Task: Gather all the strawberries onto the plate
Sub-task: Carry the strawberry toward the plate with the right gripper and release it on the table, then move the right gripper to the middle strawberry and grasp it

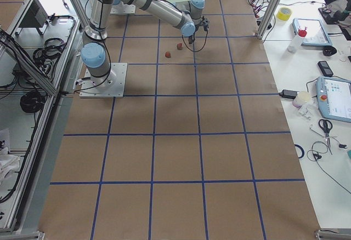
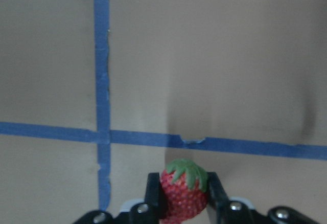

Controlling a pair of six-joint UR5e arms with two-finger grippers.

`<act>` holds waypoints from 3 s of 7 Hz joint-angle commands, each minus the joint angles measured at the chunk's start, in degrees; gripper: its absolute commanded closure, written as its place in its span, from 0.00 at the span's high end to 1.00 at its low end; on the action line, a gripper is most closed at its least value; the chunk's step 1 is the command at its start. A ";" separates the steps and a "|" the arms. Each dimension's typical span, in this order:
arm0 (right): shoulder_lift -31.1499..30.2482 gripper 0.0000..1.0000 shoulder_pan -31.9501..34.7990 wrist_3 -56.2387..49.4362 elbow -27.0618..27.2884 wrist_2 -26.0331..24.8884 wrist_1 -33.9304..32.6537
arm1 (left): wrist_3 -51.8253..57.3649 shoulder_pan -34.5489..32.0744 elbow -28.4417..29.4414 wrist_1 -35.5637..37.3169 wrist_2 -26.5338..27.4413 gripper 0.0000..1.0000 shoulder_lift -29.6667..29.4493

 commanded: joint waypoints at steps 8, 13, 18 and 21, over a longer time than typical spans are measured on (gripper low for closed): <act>-0.42 1.00 8.45 2.55 -0.77 -0.52 -3.58 | 0.00 -0.43 -0.12 0.30 -0.35 1.00 0.01; -7.21 0.96 0.00 -2.20 10.53 -7.02 -1.93 | 0.09 -0.34 -0.29 0.13 -0.26 1.00 -0.17; -7.30 0.00 -0.01 -2.20 15.06 -6.06 -8.66 | 0.09 -0.26 -0.21 0.21 -0.18 1.00 0.01; -6.69 0.00 8.12 2.78 9.27 -1.92 -8.84 | 0.09 -0.26 -0.29 0.48 -0.26 1.00 -0.26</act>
